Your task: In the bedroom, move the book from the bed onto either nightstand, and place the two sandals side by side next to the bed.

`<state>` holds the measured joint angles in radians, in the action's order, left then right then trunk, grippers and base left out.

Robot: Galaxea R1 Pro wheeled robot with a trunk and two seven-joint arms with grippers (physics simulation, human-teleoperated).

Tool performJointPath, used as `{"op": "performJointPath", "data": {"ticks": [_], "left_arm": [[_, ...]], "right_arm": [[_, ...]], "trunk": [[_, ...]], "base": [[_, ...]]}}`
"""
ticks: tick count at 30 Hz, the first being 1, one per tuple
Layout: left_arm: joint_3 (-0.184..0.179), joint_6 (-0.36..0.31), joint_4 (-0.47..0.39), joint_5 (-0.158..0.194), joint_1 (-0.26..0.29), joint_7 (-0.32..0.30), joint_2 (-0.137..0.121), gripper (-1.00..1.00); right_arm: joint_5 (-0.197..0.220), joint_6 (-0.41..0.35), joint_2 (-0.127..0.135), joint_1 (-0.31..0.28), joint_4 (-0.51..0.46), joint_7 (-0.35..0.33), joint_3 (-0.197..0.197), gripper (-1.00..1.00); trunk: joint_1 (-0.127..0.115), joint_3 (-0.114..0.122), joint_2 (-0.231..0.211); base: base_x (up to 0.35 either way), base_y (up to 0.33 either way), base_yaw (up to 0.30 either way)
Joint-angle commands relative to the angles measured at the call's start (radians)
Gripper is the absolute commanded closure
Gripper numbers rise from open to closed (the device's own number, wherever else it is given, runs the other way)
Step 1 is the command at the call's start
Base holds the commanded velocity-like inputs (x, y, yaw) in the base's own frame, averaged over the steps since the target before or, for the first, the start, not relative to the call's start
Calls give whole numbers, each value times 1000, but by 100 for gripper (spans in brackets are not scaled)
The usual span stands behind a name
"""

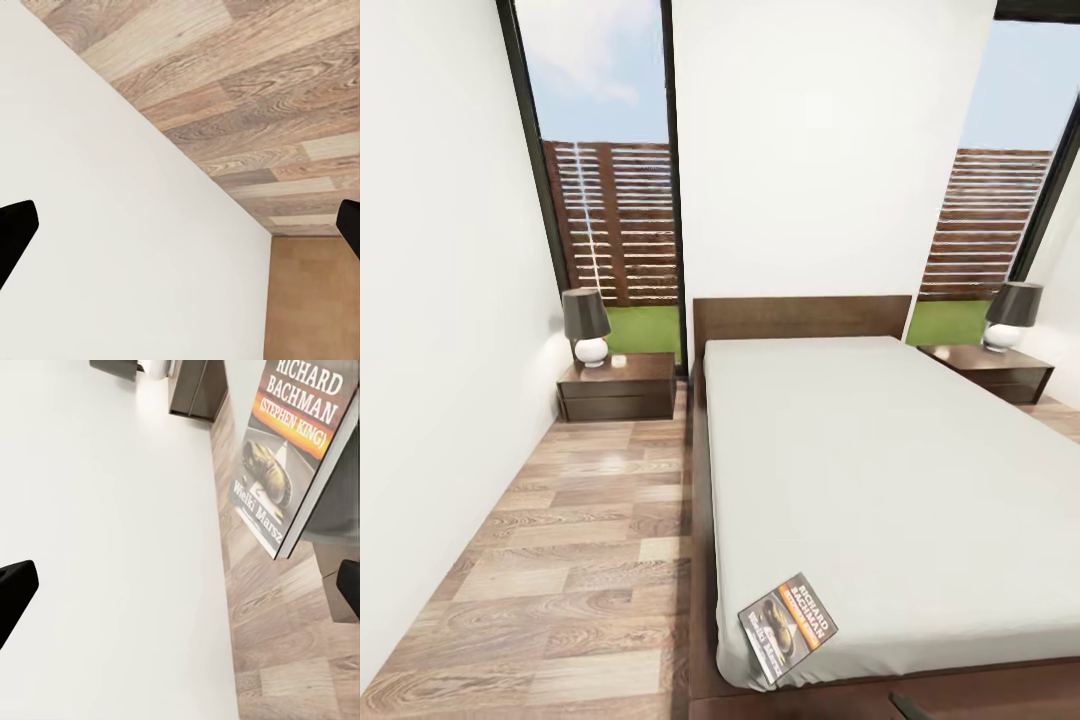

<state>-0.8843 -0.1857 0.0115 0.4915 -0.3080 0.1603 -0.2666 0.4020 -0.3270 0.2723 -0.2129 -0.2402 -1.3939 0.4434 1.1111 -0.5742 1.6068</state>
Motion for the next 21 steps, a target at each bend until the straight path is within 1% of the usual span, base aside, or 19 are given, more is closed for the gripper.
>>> {"op": "performJointPath", "data": {"ticks": [1, 13, 16, 21], "left_arm": [[-8, -5, -2, 9, 0, 4, 0, -100], [-8, -13, -2, 9, -1, 3, 0, -100], [-8, -36, -2, 9, -2, 0, 0, -100], [-8, -54, -2, 9, -4, -3, 0, -100]], "right_arm": [[8, -10, 0, 0, 1, -2, -3, -100], [8, -10, 1, 0, 1, -1, -3, -100], [8, -10, 3, 0, 1, -1, -3, -100], [9, -10, 4, 0, 1, -1, -3, -100]], "trunk": [[4, -4, 8], [50, -42, 92], [61, -51, 113], [81, -67, 148]], "base": [[0, 0, 0], [0, 0, 0], [0, 0, 0], [0, 0, 0]]}}
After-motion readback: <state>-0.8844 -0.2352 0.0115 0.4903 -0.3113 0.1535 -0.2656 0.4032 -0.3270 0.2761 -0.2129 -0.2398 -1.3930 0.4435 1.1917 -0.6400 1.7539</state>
